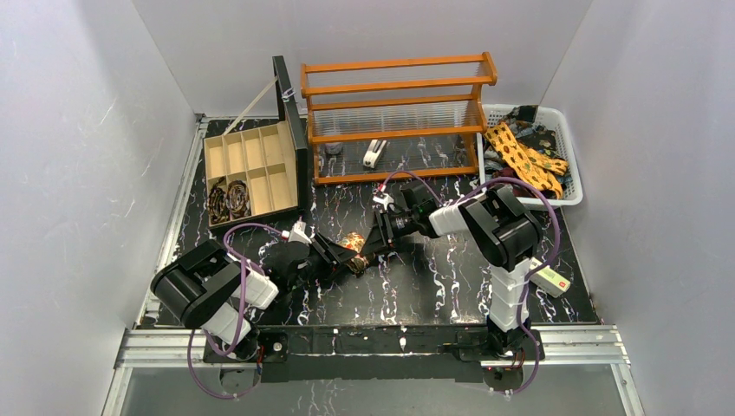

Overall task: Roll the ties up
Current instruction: Roll the tie at the center of the board, then pick up the tie at the center of the board, then place the tie in the storage box.

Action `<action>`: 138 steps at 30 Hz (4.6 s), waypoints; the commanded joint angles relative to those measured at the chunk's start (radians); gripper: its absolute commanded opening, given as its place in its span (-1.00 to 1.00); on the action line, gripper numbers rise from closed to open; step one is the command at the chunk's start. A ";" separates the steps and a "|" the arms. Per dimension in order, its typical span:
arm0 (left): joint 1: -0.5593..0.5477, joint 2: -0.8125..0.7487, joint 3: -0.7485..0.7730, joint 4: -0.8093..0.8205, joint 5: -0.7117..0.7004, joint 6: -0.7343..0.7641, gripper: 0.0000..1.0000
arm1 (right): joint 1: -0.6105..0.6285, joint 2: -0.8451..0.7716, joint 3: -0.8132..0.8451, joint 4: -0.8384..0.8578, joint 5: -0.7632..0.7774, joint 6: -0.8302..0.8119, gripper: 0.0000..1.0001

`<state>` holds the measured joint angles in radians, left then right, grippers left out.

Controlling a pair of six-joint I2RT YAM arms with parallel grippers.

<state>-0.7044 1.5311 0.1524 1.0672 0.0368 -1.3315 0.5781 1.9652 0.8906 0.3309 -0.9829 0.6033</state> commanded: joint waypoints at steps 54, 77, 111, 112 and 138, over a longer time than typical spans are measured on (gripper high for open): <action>0.205 -0.542 0.672 -1.706 -0.336 0.571 -0.90 | -0.073 -0.437 -0.139 -0.176 0.284 -0.006 0.32; 0.639 0.011 1.266 -1.902 -0.155 1.030 -0.87 | -0.073 -0.461 -0.114 -0.271 0.248 -0.074 0.34; 0.678 0.470 1.609 -1.989 -0.270 1.102 -0.89 | -0.073 -0.430 -0.116 -0.311 0.194 -0.136 0.35; 0.677 0.473 1.605 -1.985 -0.269 1.101 -0.89 | -0.072 -0.430 -0.116 -0.311 0.195 -0.137 0.35; 0.643 0.541 1.543 -1.927 -0.320 1.042 -0.79 | -0.072 -0.406 -0.107 -0.328 0.181 -0.151 0.36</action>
<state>-0.0448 2.0838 1.7336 -0.8631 -0.2527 -0.2737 0.5053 1.5524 0.7567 0.0151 -0.7753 0.4694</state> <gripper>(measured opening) 0.301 0.680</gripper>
